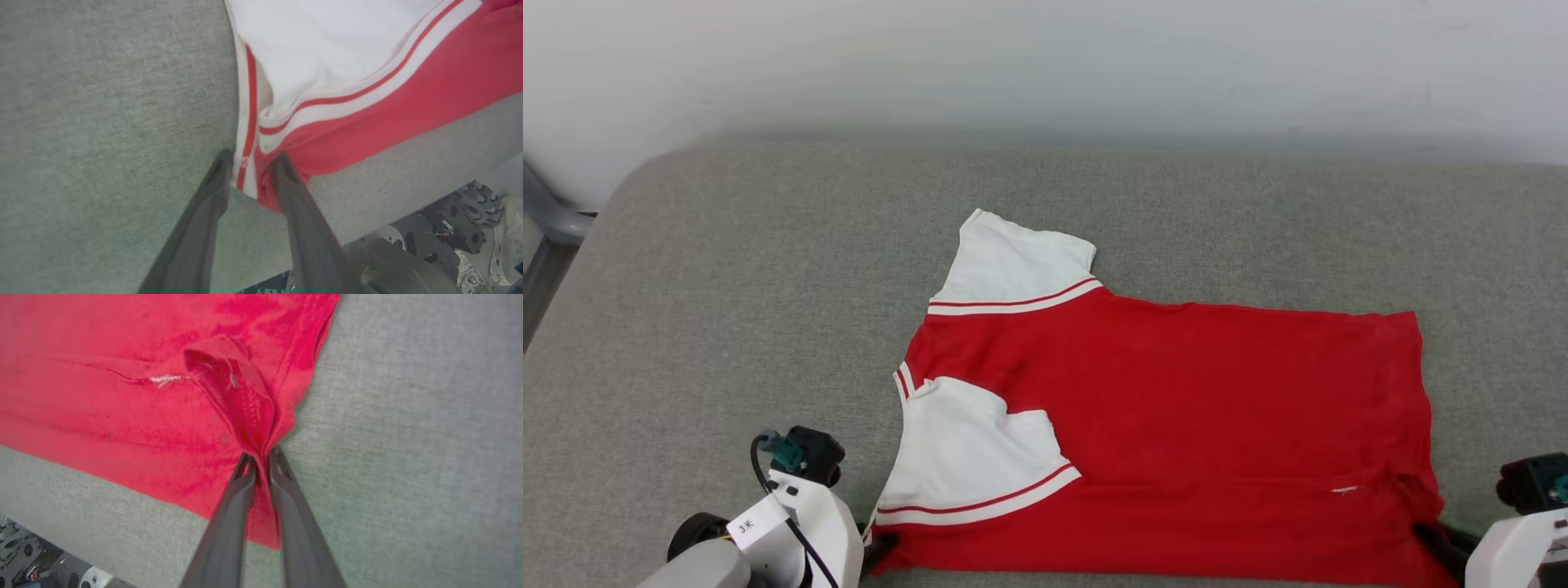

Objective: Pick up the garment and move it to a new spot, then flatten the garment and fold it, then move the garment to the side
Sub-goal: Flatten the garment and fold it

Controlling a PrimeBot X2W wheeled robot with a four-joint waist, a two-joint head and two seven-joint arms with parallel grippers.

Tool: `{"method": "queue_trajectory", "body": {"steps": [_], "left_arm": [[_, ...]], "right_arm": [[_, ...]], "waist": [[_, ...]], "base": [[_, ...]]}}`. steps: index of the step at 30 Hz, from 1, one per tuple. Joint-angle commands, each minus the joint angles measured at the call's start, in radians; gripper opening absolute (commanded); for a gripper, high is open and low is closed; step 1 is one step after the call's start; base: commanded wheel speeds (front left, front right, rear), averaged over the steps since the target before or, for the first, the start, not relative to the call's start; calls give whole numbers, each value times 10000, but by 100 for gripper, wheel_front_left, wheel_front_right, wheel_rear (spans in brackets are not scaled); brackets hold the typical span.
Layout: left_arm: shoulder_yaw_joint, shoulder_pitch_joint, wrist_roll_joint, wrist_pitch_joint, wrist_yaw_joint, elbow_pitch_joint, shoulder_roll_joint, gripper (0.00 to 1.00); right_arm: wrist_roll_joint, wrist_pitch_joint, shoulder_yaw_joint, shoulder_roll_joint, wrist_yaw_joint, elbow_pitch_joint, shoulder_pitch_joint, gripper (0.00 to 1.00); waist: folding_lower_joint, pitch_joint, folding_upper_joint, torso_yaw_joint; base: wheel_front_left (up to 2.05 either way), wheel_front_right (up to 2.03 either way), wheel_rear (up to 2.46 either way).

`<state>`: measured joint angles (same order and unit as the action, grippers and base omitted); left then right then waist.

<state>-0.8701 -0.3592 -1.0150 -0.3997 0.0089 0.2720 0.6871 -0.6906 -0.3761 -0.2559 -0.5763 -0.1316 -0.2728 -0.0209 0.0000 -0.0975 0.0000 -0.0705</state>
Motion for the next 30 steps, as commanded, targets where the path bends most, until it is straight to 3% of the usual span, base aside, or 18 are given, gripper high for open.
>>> {"method": "queue_trajectory", "body": {"steps": [1, 8, 16, 22, 30], "left_arm": [[52, -154, 99, 132, 18, -20, 70, 100], [540, -595, 488, 1102, 191, -684, 211, 100], [1162, -1879, 1024, 1981, 384, -759, 15, 100], [1517, -3999, 1351, 1854, 65, 208, -352, 100], [1506, -6328, 1425, 944, -646, 1836, -687, 100]], "right_arm": [[90, 232, 125, 39, 17, 30, -78, 100], [733, 1604, 957, 312, 14, 747, 205, 100], [2292, 2772, 2157, 1412, 14, 2187, -85, 100], [3584, 3436, 2948, 2574, 14, 3893, -252, 100], [4236, 3454, 2953, 3353, 14, 5108, -450, 100]], "waist": [[0, 136, 0, -26], [0, 580, 0, -20], [0, 382, 0, 315], [0, -592, 0, 712], [0, -1771, 0, 1155]], "base": [[0, 0, 0], [0, 0, 0], [0, 0, 0], [0, 0, 0], [0, 0, 0]]}}
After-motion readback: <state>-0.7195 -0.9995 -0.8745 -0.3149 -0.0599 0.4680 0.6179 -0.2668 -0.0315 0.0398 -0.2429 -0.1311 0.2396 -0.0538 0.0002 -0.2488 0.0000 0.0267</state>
